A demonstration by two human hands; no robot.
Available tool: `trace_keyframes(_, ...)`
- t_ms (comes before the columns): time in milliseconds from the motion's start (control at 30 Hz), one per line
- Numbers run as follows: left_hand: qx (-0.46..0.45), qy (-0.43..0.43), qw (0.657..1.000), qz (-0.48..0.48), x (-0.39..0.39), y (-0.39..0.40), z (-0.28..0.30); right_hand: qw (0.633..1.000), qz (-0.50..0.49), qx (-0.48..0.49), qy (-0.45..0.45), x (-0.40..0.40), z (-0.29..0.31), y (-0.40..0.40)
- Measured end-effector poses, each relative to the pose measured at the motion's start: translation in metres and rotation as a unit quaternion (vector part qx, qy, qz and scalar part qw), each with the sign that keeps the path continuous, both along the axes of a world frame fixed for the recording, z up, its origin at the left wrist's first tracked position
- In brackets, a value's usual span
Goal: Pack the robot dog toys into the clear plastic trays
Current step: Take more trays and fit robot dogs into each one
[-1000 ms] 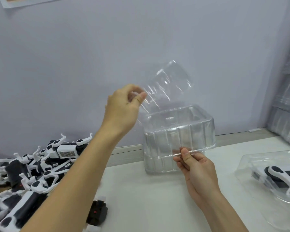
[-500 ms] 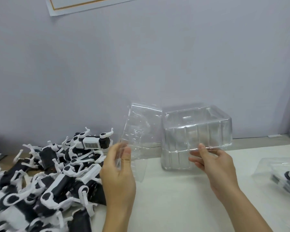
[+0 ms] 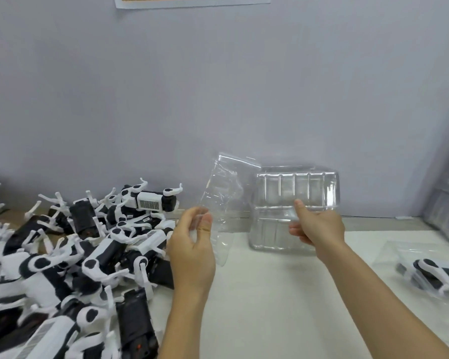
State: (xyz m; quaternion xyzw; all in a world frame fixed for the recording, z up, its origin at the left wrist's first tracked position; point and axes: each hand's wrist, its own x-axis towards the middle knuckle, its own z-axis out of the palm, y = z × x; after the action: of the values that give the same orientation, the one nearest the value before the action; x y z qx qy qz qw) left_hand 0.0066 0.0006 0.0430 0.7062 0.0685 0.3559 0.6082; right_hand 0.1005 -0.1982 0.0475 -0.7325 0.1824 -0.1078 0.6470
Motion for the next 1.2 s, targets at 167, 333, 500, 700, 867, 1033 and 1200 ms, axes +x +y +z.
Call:
trace_keyframes(167,0.039,0.0,0.999,-0.009,-0.011,-0.002,-0.005,0.997,0.012,-0.065,0.046,-0.013,0.003,-0.007)
trace_keyframes(333,0.101,-0.001,0.995,-0.01,-0.025,-0.007,-0.004,0.995,0.017,-0.089,-0.031,-0.052,-0.013,0.01)
trace_keyframes(500,0.209,0.011,0.978,-0.004,-0.042,-0.017,-0.009,0.995,0.023,0.043,-0.087,-0.098,-0.029,0.025)
trace_keyframes(700,0.337,0.016,0.94,-0.045,-0.056,-0.022,-0.025,0.983,-0.015,0.127,-0.132,-0.117,-0.047,0.01)
trace_keyframes(867,0.4,0.063,0.912,-0.073,-0.056,-0.029,-0.036,0.974,-0.012,0.102,-0.201,-0.117,-0.047,-0.002)
trace_keyframes(1033,0.48,0.096,0.87,-0.057,-0.062,-0.031,-0.046,0.974,0.002,-0.059,-0.221,-0.123,-0.058,0.002)
trace_keyframes(1200,0.577,0.101,0.808,-0.064,-0.082,-0.022,-0.053,0.934,0.077,-0.272,-0.22,-0.127,-0.044,0.013)
